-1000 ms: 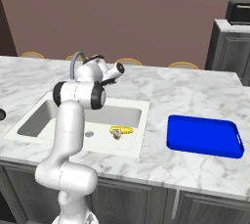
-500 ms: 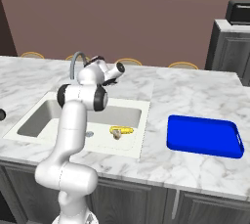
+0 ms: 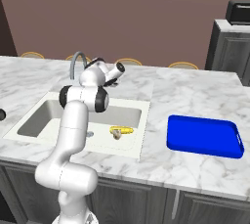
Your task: Pick up all produce items and place them in the sink. Turn on the sink faucet to wash them. Then turn the sink off and put them in the tray.
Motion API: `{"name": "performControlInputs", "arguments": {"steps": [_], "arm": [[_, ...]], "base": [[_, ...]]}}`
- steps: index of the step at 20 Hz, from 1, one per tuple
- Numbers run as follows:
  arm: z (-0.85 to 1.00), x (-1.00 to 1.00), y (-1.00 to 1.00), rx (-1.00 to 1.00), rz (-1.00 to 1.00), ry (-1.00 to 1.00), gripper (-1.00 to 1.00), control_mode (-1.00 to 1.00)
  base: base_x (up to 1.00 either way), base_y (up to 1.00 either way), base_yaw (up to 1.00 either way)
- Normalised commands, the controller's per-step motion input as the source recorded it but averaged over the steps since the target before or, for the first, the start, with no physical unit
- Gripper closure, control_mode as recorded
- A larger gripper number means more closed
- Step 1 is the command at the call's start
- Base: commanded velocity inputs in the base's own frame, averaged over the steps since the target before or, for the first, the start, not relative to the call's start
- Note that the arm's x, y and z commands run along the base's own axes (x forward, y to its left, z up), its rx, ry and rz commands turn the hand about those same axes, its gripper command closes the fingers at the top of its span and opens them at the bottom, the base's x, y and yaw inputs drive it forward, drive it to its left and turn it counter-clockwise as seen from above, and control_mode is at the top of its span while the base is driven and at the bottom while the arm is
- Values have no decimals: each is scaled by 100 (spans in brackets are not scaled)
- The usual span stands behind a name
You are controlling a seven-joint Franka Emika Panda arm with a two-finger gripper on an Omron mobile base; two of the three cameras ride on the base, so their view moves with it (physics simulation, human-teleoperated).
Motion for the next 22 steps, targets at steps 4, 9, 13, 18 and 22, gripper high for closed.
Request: {"name": "performControlInputs", "arguments": {"steps": [4, 9, 13, 18, 22], "arm": [[-17, 0, -53, 0, -13, 0, 100, -100], [-20, 0, -70, 0, -17, 2, 100, -100], [-17, 0, -82, 0, -19, 2, 100, -100], [-16, 0, -90, 0, -19, 4, 100, -100], [-18, 0, -93, 0, -17, 5, 100, -100]], "base": [[0, 0, 0], [0, 0, 0], [0, 0, 0], [0, 0, 0], [0, 0, 0]]}}
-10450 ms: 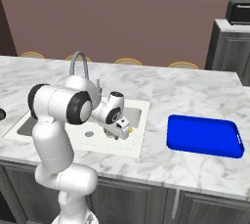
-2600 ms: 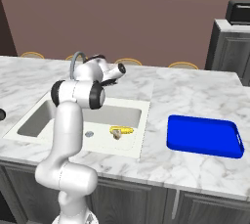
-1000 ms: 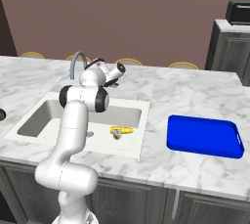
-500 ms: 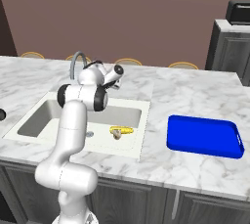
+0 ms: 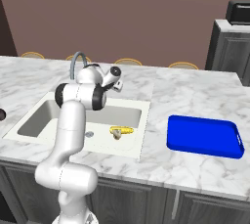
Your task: Pick up all produce items and place them in the sink. Turn on the sink faucet to wash them. Then turn the sink off and put them in the tray.
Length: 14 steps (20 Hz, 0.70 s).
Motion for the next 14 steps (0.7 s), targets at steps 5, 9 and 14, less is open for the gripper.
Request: {"name": "performControlInputs", "arguments": {"steps": [5, 9, 14], "arm": [[-20, 0, -96, 0, -16, 6, 100, -100], [-26, 0, -98, 0, -16, 8, 100, -100], [-22, 0, -80, 0, -13, 9, -100, -100]], "base": [[0, 0, 0], [0, 0, 0], [0, 0, 0]]}}
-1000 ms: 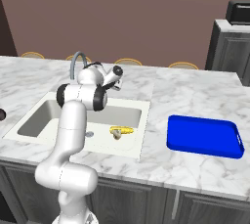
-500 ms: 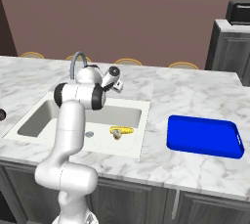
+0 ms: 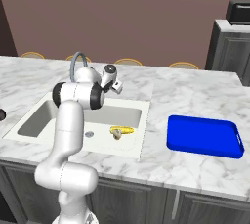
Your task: Pick up all produce items and place them in the sink. Turn on the sink faucet to wash them. Then turn the sink off and put them in the tray.
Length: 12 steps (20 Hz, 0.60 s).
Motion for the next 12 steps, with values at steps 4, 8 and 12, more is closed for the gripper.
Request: {"name": "performControlInputs", "arguments": {"steps": [4, 8, 12], "arm": [[-3, 0, -25, 0, -5, 4, -100, -100], [24, -21, -64, 3, -1, 0, -100, -100], [35, -21, -51, 6, 0, 0, -100, -100]], "base": [[0, 0, 0], [0, 0, 0], [0, 0, 0]]}}
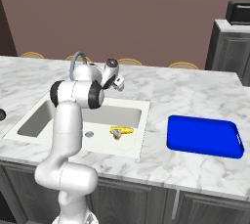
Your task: Pick up all produce items and place them in the sink. Turn on the sink faucet to wash them. Then turn the sink off and put them in the tray.
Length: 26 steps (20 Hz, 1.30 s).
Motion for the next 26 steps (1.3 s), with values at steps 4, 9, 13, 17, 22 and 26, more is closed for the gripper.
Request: {"name": "performControlInputs", "arguments": {"steps": [4, 9, 13, 17, 22, 26], "arm": [[28, -29, -37, 8, 0, 0, -100, -100], [-1, -32, -32, 2, 0, 1, -100, -100], [-29, -11, -2, 0, 0, 7, -100, -100], [-27, 0, 3, 0, 0, 5, -100, -100], [-16, 6, 1, 0, 1, 3, -100, -100], [-19, 0, 0, 0, 3, 5, -100, -100]], "base": [[0, 0, 0], [0, 0, 0], [0, 0, 0], [0, 0, 0], [0, 0, 0], [0, 0, 0]]}}
